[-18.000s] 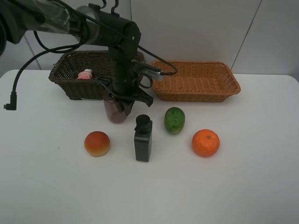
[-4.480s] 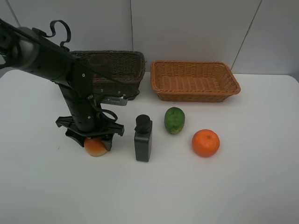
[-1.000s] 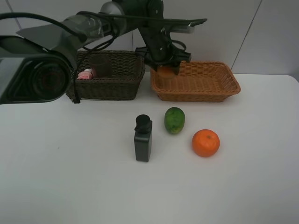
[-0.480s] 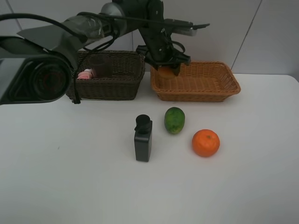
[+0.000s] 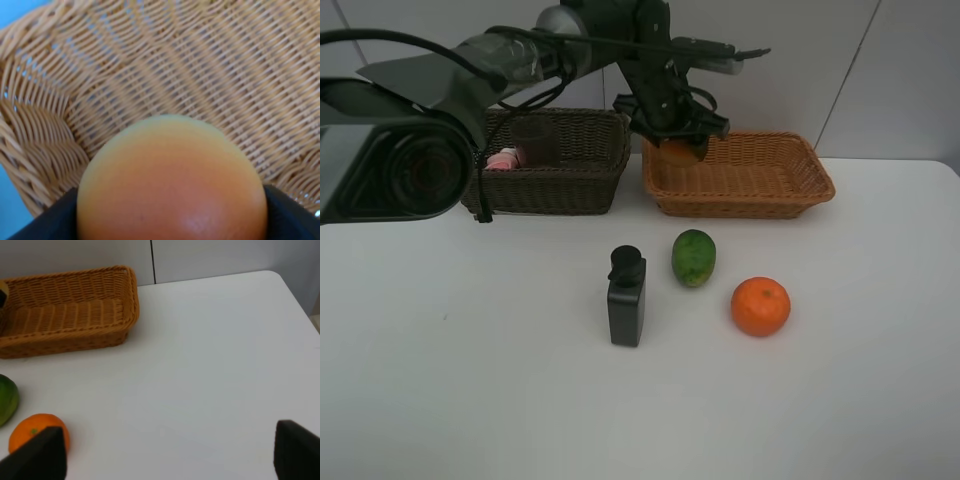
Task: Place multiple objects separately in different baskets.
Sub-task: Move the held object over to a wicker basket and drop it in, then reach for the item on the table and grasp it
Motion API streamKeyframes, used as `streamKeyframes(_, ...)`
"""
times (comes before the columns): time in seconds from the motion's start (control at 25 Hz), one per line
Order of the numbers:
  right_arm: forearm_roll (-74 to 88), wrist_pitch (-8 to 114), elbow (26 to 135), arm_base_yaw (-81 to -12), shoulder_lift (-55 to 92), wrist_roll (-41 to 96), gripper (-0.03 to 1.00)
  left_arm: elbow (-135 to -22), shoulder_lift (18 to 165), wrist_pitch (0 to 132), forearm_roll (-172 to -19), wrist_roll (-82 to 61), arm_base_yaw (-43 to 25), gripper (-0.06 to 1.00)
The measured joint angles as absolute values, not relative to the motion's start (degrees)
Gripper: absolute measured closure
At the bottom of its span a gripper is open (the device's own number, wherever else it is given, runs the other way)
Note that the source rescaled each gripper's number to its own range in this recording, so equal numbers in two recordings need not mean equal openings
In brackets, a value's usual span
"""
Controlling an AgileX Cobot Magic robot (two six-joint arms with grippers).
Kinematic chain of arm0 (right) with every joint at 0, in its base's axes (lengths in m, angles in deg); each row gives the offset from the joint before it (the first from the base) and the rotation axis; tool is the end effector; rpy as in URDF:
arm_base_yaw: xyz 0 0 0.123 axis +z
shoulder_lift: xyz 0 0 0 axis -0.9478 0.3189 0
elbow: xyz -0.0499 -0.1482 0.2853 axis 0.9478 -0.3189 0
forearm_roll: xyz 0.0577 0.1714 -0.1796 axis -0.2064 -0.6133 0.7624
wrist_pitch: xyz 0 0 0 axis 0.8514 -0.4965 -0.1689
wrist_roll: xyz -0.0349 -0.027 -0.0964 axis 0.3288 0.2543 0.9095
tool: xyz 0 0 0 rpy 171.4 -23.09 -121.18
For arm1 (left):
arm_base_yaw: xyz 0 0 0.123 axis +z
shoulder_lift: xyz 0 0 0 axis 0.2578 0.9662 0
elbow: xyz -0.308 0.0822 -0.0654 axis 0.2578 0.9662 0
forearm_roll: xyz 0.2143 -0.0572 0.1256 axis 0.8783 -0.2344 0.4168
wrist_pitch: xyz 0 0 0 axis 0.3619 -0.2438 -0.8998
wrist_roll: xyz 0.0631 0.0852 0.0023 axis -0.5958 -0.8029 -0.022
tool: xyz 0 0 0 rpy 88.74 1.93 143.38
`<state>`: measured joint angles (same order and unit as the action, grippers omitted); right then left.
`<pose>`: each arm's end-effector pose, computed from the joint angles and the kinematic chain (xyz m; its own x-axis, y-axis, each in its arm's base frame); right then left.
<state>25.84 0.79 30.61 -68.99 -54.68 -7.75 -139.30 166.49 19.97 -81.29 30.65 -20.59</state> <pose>-0.0339 -0.0187 0.2813 -0.4082 0.1064 -0.9067 0.1581 0.9864 0.0446 0.5000 -0.3561 0.1873 -0.7055 0.3670 -0.6062 0.5022 0.8625 -0.0624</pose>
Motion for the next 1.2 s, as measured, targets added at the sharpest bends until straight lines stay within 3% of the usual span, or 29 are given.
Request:
streamKeyframes(0.2, 25.8, 0.8, 30.6, -69.0, -54.7, -7.8, 0.22, -139.3, 166.5, 20.3, -81.3, 30.8, -20.8, 0.10)
streamKeyframes(0.48, 25.8, 0.8, 30.6, -69.0, -54.7, -7.8, 0.22, -139.3, 166.5, 20.0, -80.2, 30.9, -20.9, -0.05)
streamKeyframes(0.92, 25.8, 0.8, 30.6, -69.0, -54.7, -7.8, 0.22, -139.3, 166.5, 19.7, -80.0, 31.6, -21.1, -0.05)
streamKeyframes(1.2, 25.8, 0.8, 30.6, -69.0, -54.7, -7.8, 0.22, -139.3, 163.5, 11.6, -80.0, 31.8, -21.2, -0.05)
